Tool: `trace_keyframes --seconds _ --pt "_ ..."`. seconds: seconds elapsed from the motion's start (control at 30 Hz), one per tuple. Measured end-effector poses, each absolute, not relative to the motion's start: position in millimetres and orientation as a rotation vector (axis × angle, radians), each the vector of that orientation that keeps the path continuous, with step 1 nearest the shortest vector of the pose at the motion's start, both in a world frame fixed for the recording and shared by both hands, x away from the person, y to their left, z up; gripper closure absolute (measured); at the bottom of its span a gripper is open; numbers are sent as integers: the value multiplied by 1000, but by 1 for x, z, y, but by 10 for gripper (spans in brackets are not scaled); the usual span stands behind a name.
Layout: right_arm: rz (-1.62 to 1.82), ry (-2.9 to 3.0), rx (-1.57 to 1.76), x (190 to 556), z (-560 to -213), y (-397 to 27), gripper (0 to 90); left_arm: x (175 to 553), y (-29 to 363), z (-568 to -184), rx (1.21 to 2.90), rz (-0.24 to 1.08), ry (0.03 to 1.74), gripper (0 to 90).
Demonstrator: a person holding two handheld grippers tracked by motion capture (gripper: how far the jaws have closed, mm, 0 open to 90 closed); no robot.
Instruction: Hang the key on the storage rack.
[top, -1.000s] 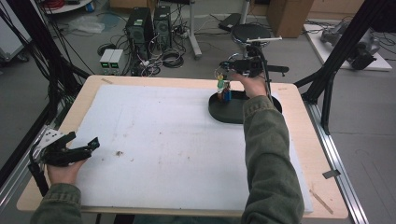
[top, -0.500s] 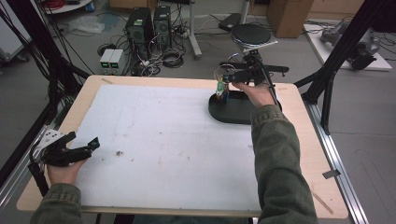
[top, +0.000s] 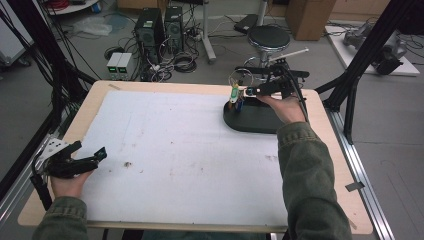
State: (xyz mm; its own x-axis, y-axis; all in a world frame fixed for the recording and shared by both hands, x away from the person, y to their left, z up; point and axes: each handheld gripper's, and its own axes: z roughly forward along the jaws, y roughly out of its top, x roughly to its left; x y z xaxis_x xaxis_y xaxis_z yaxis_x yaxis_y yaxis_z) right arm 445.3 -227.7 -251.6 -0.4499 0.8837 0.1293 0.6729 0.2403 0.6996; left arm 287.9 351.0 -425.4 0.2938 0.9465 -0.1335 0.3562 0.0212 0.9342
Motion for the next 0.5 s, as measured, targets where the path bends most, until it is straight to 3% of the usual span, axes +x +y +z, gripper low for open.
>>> trace_keyframes --seconds 0.5 --pt "1090 2274 1406 418 -267 -239 5 288 351 -425 1537 719 1247 17"
